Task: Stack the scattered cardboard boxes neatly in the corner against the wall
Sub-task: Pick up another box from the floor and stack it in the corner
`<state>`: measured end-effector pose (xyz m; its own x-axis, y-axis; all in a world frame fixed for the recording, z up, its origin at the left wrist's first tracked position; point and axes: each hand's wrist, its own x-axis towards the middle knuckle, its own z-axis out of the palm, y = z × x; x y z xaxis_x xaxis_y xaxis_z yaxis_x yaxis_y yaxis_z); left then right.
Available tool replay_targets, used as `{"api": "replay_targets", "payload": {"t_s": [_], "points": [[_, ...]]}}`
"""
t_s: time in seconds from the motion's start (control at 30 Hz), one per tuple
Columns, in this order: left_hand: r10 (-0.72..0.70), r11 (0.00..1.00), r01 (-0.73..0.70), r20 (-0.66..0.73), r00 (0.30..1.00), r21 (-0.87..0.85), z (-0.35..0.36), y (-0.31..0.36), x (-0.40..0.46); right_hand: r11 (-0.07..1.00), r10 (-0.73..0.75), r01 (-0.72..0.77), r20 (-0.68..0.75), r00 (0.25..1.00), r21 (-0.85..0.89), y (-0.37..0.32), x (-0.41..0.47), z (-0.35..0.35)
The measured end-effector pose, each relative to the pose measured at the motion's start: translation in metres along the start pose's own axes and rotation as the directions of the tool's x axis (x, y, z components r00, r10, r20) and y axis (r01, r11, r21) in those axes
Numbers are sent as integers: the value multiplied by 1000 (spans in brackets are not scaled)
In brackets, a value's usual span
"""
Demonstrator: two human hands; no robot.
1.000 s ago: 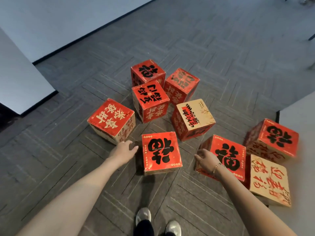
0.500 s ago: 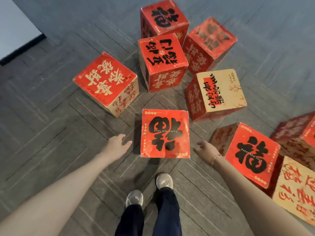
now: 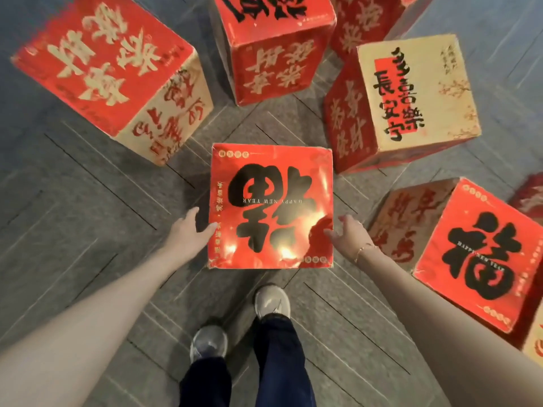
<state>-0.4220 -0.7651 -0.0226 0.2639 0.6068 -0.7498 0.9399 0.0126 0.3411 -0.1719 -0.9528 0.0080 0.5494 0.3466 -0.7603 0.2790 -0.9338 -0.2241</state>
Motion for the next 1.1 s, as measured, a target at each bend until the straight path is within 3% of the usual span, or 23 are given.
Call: {"api": "replay_targets", "payload": {"t_s": [0.3, 0.57, 0.8, 1.1], "points": [[-53, 996, 59, 87, 995, -70, 22, -7, 31, 1000, 21, -21, -10, 1000, 20, 13, 46, 24], [-15, 989, 30, 105, 994, -146, 23, 0, 31, 996, 67, -66, -13, 998, 56, -2, 49, 27], [-12, 991, 22, 83, 997, -131, -11, -5, 1, 999, -19, 17, -53, 998, -42, -32, 24, 0], [-40, 984, 26, -76, 996, -177, -96, -12, -82, 980, -191, 185, -95, 977, -71, -116, -60, -50]]}}
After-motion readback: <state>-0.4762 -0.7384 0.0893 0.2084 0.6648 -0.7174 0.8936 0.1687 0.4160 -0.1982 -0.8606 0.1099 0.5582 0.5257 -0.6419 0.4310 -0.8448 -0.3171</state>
